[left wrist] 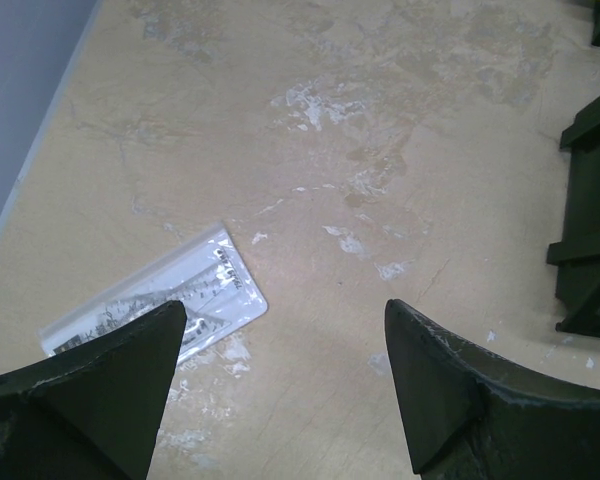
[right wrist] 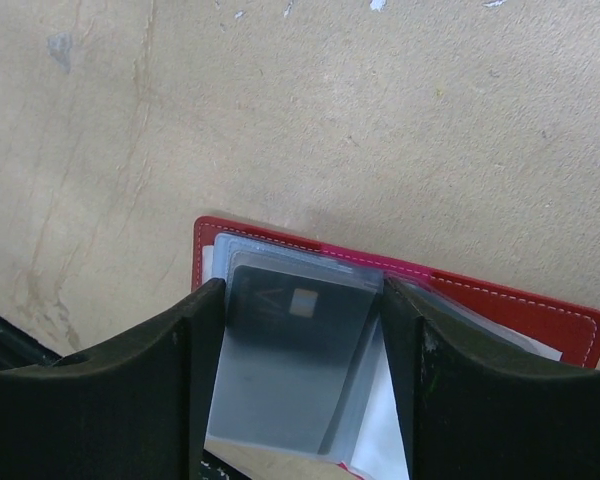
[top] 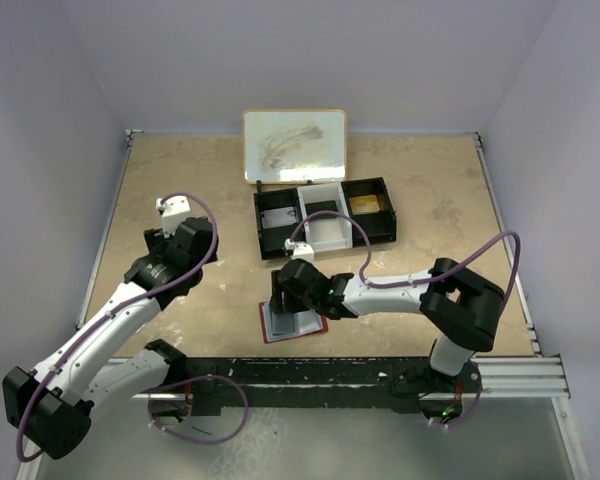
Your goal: Take the credit cards out of the card holder
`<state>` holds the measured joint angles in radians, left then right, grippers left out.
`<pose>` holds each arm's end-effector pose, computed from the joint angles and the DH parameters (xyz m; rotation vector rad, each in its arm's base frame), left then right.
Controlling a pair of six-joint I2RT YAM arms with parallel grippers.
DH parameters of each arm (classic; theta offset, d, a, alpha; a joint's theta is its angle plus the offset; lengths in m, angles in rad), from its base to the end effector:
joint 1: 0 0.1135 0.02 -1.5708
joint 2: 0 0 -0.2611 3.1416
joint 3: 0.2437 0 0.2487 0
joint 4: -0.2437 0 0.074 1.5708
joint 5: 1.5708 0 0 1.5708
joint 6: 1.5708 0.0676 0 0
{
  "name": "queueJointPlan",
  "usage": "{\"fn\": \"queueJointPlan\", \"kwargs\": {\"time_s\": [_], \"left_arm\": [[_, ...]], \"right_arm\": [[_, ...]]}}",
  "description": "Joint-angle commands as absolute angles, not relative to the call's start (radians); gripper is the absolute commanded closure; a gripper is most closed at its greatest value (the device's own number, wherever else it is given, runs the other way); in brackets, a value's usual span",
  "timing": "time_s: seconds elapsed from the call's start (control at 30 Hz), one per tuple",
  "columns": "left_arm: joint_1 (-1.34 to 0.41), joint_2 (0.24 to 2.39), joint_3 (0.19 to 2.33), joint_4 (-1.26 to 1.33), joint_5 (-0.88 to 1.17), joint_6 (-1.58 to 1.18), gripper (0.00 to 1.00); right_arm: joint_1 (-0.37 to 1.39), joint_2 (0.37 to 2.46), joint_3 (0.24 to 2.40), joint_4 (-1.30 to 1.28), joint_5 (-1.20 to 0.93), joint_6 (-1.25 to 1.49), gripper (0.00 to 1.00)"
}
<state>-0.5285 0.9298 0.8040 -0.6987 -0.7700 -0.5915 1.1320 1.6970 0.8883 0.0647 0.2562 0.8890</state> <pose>0.1913 -0.0572 0.2621 -0.4016 2.1014 0.2860 0.1708 0.3236 0.1450 -0.1561 2.3967 0.7270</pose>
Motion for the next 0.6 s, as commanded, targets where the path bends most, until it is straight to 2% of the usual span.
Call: {"fn": "queueJointPlan", "kwargs": {"time_s": [0.0,0.27,0.4,0.57], "left_arm": [[-0.523,0.875,0.824,-0.684,-0.669,-0.638,0.23],[-0.523,0.665,0.605,-0.411,-0.036,-0.856,0.29],[-0.526,0.59,0.451,-0.273,0.107,-0.99,0.3],[-0.566,0.595,0.337,-0.186,0.142,-1.046,0.36]], "right_arm": [[1.108,1.659,0.833,0.153,0.168,0.912,0.36],[1.098,1.659,0.808,0.182,0.153,0.914,0.37],[1.096,1.651,0.789,0.197,0.152,0.923,0.37],[1.097,1.648,0.775,0.209,0.151,0.927,0.37]]}}
